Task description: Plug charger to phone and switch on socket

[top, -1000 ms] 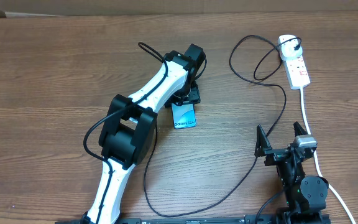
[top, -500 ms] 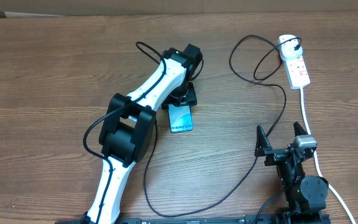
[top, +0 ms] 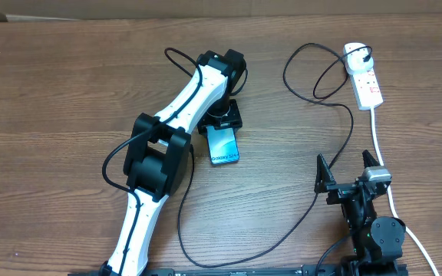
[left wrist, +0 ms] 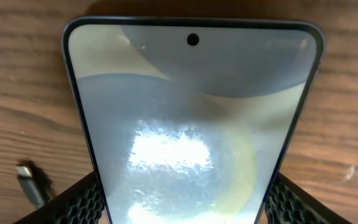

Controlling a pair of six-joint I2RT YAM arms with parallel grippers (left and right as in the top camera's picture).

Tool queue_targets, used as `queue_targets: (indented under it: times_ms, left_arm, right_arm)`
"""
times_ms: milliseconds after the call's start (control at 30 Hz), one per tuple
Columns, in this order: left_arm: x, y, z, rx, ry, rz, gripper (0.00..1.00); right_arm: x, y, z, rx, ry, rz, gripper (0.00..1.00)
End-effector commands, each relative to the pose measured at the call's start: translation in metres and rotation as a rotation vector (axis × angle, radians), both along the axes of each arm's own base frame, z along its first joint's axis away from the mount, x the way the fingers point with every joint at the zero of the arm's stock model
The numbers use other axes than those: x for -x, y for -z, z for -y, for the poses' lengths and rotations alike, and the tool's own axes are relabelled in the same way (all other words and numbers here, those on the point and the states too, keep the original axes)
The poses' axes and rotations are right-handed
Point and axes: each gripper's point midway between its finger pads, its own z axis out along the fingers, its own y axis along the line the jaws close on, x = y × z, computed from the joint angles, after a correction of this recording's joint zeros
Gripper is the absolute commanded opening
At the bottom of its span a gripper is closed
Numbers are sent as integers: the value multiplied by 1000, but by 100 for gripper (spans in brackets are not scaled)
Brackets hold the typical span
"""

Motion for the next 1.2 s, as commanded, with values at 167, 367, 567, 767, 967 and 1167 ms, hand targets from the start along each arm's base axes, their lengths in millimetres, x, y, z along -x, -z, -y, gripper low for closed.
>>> queue_targets:
  times_ms: [167, 367, 567, 767, 967, 1167]
  left_arm:
    - [13, -19, 25, 274, -73, -158, 63]
    - [13, -48, 51, 576, -126, -259, 63]
    - [-2, -104, 76, 1003, -166, -328, 63]
    - [-24, -142, 73, 1263, -190, -321, 57]
    - [-40, -162, 53, 1388, -246, -323, 61]
    - [-55, -174, 30, 1466, -291, -302, 62]
  right_arm:
    - [0, 2, 0, -7, 2, 3, 100]
    - [0, 2, 0, -7, 2, 3, 100]
    - [0, 2, 0, -7, 2, 3, 100]
    - [0, 2, 0, -7, 2, 3, 100]
    - [0, 2, 0, -7, 2, 3, 100]
    - [0, 2, 0, -7, 2, 3, 100]
